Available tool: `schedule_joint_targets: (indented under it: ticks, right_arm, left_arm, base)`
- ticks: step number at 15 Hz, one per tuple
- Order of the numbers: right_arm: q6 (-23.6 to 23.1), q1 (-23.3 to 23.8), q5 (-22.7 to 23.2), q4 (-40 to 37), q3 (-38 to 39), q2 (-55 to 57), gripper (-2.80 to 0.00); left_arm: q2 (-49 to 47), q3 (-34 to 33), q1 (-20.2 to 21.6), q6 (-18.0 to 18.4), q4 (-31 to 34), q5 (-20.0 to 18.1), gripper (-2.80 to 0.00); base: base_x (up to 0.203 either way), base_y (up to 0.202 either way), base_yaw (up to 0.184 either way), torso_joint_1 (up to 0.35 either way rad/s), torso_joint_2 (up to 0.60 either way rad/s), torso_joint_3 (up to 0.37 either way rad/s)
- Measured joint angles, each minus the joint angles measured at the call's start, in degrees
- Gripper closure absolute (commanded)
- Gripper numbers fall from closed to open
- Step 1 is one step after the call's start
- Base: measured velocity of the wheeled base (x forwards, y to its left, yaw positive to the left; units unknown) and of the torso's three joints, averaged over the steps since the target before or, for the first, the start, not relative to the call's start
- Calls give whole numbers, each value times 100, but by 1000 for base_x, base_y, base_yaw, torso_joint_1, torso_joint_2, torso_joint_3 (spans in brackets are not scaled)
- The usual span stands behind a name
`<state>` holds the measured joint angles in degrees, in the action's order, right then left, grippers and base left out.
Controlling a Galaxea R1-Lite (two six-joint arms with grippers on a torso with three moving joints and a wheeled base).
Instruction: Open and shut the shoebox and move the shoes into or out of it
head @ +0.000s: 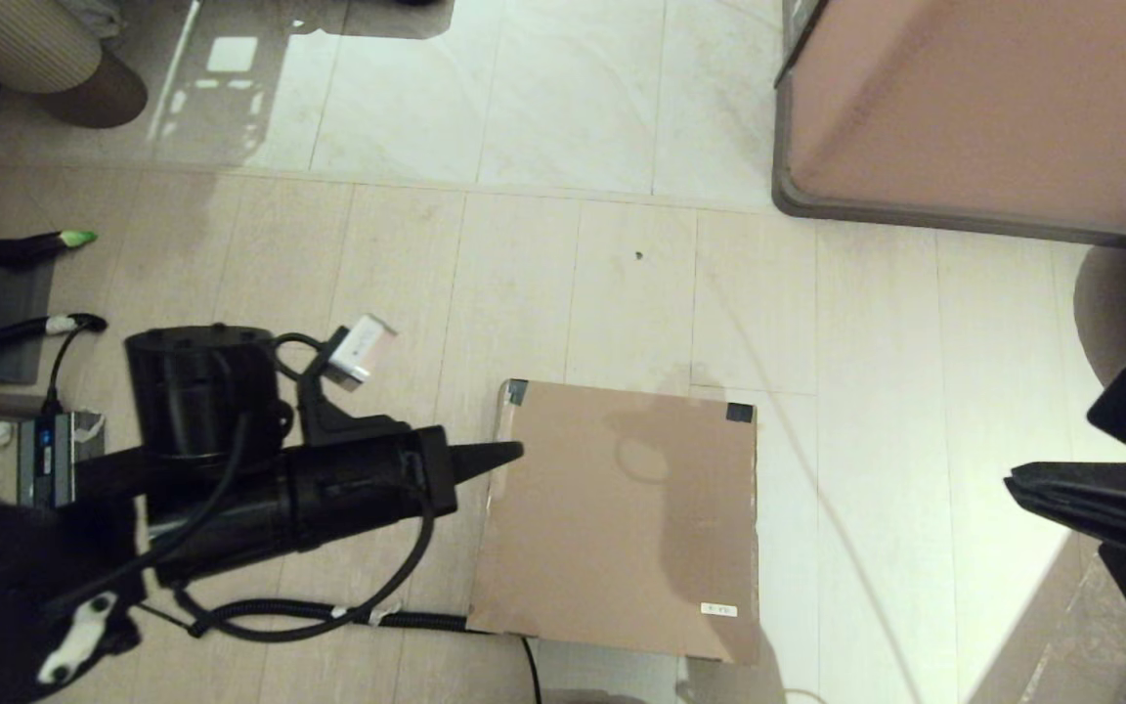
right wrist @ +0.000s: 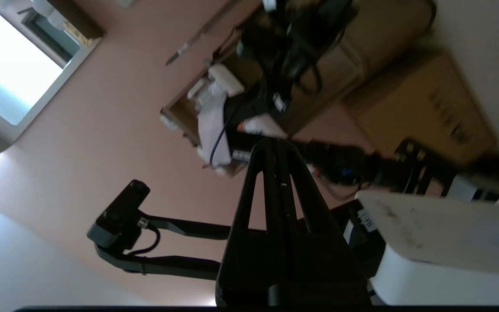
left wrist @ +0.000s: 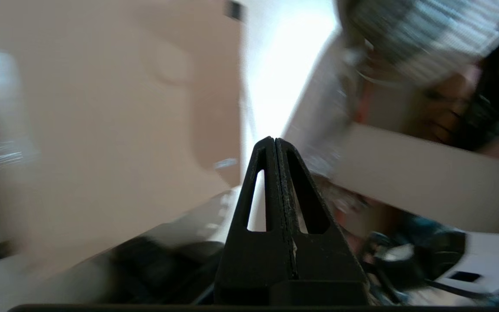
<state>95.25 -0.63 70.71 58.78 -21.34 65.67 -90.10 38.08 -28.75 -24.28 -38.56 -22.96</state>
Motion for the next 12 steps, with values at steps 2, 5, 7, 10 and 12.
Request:
schedule_joint_targets:
  ticks: [2,5,7,10,12]
  right_arm:
    - [-79,372,-74,-10,285,-635,0]
    - [-101,1163,-70,-11,843,-1759,0]
    - [-170,1397,-63,32,1187,-2215,0]
    - [-861,1131,-110,-89,1927,-2398,0]
    - [-1425,952,-497,-395,2081,-2401,0]
  left_arm:
    - [723,-597,636,297,25,74,0]
    - [1774,-1640,1730,1242,52,132,0]
    - [2500,-2478,2255,1807,80,146,0]
    - [3679,-3467,2689,2304,461,181,0]
    - [4600,-3660,2812,2547,1144,339,0]
  base:
    - [0,0,0,0,0,0]
    - [0,0,0,0,0,0]
    - [0,0,0,0,0,0]
    - [0,0,0,0,0,0]
    - [0,0,0,0,0,0]
